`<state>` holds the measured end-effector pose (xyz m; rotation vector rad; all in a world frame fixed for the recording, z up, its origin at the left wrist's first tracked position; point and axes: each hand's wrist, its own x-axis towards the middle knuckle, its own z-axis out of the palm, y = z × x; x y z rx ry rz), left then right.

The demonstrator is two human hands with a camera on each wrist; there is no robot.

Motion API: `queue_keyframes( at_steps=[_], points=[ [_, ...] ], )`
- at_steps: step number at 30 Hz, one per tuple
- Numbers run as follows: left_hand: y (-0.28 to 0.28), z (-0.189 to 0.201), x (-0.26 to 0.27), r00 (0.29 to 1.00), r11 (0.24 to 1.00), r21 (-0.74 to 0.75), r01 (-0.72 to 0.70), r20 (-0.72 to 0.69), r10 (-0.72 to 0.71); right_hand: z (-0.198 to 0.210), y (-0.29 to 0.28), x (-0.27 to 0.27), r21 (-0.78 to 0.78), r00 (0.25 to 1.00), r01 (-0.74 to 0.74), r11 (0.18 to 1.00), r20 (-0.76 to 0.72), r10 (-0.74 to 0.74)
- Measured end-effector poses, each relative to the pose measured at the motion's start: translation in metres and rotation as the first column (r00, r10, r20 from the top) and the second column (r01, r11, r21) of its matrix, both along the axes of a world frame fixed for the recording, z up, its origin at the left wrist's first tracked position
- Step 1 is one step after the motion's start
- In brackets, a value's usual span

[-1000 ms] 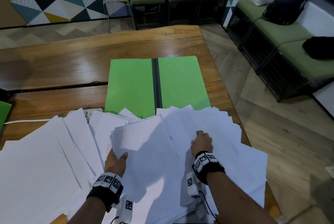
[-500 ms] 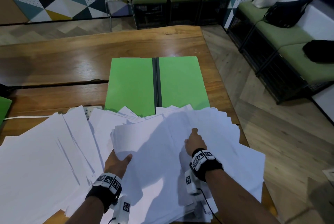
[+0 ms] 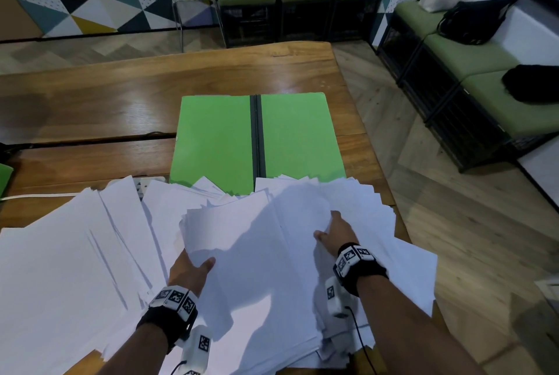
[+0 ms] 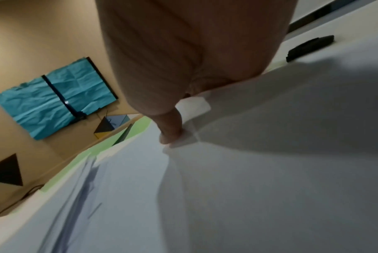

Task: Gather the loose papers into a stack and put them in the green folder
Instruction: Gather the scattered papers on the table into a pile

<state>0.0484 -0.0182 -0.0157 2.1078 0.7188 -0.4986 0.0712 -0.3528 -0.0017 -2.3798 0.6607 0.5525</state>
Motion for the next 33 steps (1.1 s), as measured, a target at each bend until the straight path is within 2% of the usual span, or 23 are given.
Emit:
queue_keyframes(
  at_steps=[2,6,12,16,20,22,26,29,31,33],
  points=[
    [-0.001,0.000,0.000,1.000,1.000,0.001,0.001,0.002,-0.001,0.001,0.003,-0.004,0.034,1.000,0.011,0.999,0.026,-0.012],
    [-0.003,0.002,-0.001,1.000,1.000,0.017,0.009,0.016,-0.009,-0.001,-0.010,-0.016,0.002,0.999,-0.035,0.999,0.015,0.035],
    [-0.003,0.003,0.000,1.000,1.000,0.009,0.011,0.014,-0.011,0.001,-0.077,-0.034,-0.212,0.998,-0.052,0.976,-0.055,0.041],
    [-0.005,0.008,0.000,0.999,0.999,0.012,0.030,0.012,-0.031,-0.004,-0.085,-0.044,-0.399,0.997,-0.045,0.916,-0.071,0.018],
    [-0.009,0.012,-0.002,0.999,0.999,0.015,0.031,0.024,-0.032,-0.007,-0.074,-0.050,-0.319,0.996,0.051,0.946,-0.053,-0.071],
    [-0.009,0.013,-0.003,0.999,1.000,0.002,0.025,0.026,-0.025,-0.008,-0.072,-0.050,-0.283,0.996,0.069,0.957,-0.033,-0.081],
    [-0.009,0.014,-0.004,1.000,1.000,-0.012,0.017,0.025,-0.017,-0.010,-0.064,-0.053,-0.317,0.999,0.038,0.948,0.010,-0.037],
    [-0.010,0.015,-0.004,0.999,1.000,-0.022,0.015,0.029,-0.014,-0.009,-0.060,-0.054,-0.200,0.991,0.128,0.971,0.050,-0.120],
    [-0.009,0.015,-0.005,1.000,0.999,-0.037,0.004,0.028,-0.003,-0.004,-0.062,-0.055,-0.154,0.990,0.139,0.978,0.036,-0.135],
    [-0.009,0.017,-0.005,0.999,0.998,-0.058,-0.011,0.033,0.013,0.005,-0.068,-0.054,-0.110,0.989,0.129,0.986,0.086,-0.120]
  ],
)
